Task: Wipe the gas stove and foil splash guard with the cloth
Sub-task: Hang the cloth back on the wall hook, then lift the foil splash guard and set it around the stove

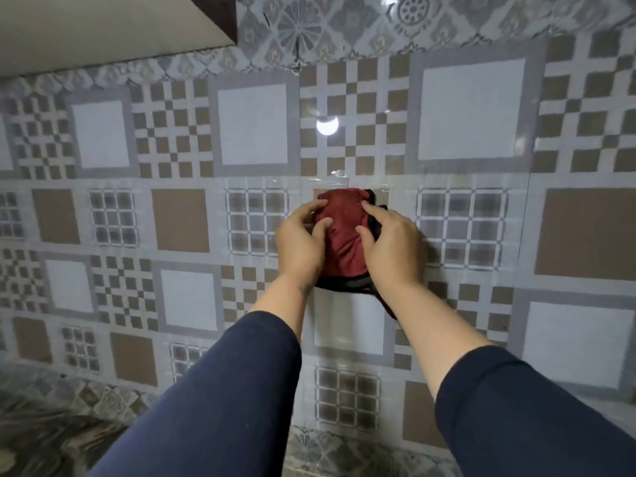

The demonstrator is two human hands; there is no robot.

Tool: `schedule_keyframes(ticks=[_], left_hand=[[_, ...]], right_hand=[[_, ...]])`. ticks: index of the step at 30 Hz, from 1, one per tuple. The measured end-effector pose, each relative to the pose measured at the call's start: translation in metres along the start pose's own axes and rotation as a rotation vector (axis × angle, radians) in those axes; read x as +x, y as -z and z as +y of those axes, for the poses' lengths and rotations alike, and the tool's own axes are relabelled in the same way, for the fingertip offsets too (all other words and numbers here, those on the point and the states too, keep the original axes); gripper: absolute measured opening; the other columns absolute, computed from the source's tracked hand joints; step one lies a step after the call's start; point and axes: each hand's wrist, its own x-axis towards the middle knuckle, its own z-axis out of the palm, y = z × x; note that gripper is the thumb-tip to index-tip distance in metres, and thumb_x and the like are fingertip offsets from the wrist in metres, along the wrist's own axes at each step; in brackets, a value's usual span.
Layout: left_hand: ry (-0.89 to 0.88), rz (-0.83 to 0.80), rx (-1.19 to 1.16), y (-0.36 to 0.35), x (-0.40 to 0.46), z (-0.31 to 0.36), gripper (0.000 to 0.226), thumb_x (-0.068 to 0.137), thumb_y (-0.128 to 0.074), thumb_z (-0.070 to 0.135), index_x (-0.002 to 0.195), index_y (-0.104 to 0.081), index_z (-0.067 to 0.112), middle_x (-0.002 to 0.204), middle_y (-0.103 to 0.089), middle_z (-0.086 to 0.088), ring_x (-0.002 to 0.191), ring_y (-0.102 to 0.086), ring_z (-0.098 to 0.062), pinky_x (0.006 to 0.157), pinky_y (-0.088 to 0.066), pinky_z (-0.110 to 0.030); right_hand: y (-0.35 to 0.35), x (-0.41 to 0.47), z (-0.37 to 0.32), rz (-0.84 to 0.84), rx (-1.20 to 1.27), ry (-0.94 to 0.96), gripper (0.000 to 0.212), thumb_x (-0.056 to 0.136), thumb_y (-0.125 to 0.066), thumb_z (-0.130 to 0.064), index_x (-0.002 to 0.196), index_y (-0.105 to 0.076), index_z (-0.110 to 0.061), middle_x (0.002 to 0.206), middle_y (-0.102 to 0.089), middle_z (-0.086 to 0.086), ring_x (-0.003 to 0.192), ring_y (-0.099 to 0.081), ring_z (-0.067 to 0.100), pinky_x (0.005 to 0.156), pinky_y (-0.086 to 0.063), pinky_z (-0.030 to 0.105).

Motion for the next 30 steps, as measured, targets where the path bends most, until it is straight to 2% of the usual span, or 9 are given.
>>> schedule_keyframes(ticks=[5,8,11,14,18,21,23,28,30], left_hand=[[0.077,-0.113,0.076,0.018,-0.026,0.009,0.039,0.094,-0.050,0.000,0.129,-0.058,0.016,0.114,-0.066,-0.006,0.103,-0.064,-0.017,0.094,-0.052,-0.030],[0.088,-0.164,0.148,0.043,-0.059,0.008,0.050,0.091,-0.043,-0.010,0.135,-0.053,0.012,0.123,-0.061,-0.002,0.107,-0.060,-0.013,0.100,-0.048,-0.029],[0.195,-0.211,0.300,0.078,-0.094,0.004,0.045,0.092,-0.046,-0.004,0.131,-0.055,0.017,0.129,-0.060,-0.002,0.095,-0.060,-0.013,0.084,-0.050,-0.028],[0.315,-0.291,0.471,0.125,-0.134,0.003,0.036,0.094,-0.049,0.002,0.125,-0.060,0.016,0.129,-0.061,-0.003,0.109,-0.060,-0.017,0.086,-0.044,-0.023],[0.459,-0.361,0.660,0.206,-0.188,0.003,0.030,0.092,-0.054,0.006,0.119,-0.065,0.012,0.123,-0.066,-0.007,0.116,-0.060,-0.020,0.097,-0.042,-0.027],[0.573,-0.355,0.731,0.271,-0.235,0.003,0.029,0.091,-0.056,0.007,0.117,-0.067,0.011,0.120,-0.068,-0.007,0.114,-0.061,-0.021,0.095,-0.041,-0.022],[0.649,-0.285,0.767,0.315,-0.271,0.002,0.028,0.091,-0.057,0.007,0.115,-0.068,0.013,0.119,-0.068,-0.006,0.113,-0.061,-0.020,0.092,-0.041,-0.020],[0.848,-0.053,0.846,0.424,-0.368,-0.003,0.026,0.090,-0.055,0.006,0.111,-0.070,0.012,0.115,-0.069,-0.007,0.107,-0.063,-0.022,0.083,-0.042,-0.019],[0.928,-0.034,0.892,0.459,-0.406,-0.002,0.026,0.091,-0.056,0.007,0.114,-0.068,0.010,0.116,-0.067,-0.004,0.105,-0.061,-0.020,0.080,-0.039,-0.015]], right_hand=[[0.012,-0.029,0.000,-0.097,0.058,-0.085,0.044,0.087,-0.064,-0.021,0.130,-0.056,-0.028,0.103,-0.063,0.007,0.101,-0.053,0.028,0.085,-0.044,0.034],[0.025,-0.066,-0.007,-0.059,-0.010,-0.061,0.048,0.083,-0.069,-0.016,0.127,-0.058,-0.031,0.109,-0.057,0.006,0.101,-0.048,0.027,0.085,-0.042,0.034],[0.035,-0.107,-0.027,-0.139,-0.062,-0.061,0.038,0.082,-0.070,-0.017,0.118,-0.065,-0.028,0.115,-0.053,0.007,0.107,-0.047,0.031,0.087,-0.045,0.044],[0.040,-0.149,-0.054,-0.452,-0.055,-0.116,0.021,0.087,-0.063,-0.023,0.108,-0.067,-0.029,0.112,-0.054,0.001,0.113,-0.044,0.025,0.092,-0.043,0.044],[0.029,-0.207,-0.100,-0.911,-0.028,-0.089,0.020,0.087,-0.063,-0.028,0.105,-0.066,-0.034,0.118,-0.060,0.001,0.117,-0.050,0.025,0.098,-0.043,0.045],[0.020,-0.256,-0.143,-1.301,0.052,-0.068,0.028,0.084,-0.068,-0.025,0.112,-0.065,-0.028,0.106,-0.062,0.003,0.101,-0.058,0.019,0.084,-0.043,0.027],[0.014,-0.292,-0.172,-1.504,0.079,-0.029,0.036,0.082,-0.071,-0.022,0.118,-0.063,-0.022,0.096,-0.058,0.002,0.089,-0.054,0.015,0.076,-0.038,0.022],[-0.005,-0.391,-0.228,-1.753,0.116,0.113,0.046,0.080,-0.073,-0.016,0.123,-0.059,-0.015,0.081,-0.054,-0.002,0.070,-0.051,0.012,0.063,-0.038,0.020],[-0.010,-0.425,-0.250,-1.791,0.140,0.167,0.047,0.081,-0.073,-0.018,0.125,-0.058,-0.015,0.095,-0.059,0.002,0.083,-0.057,0.017,0.070,-0.040,0.021]])
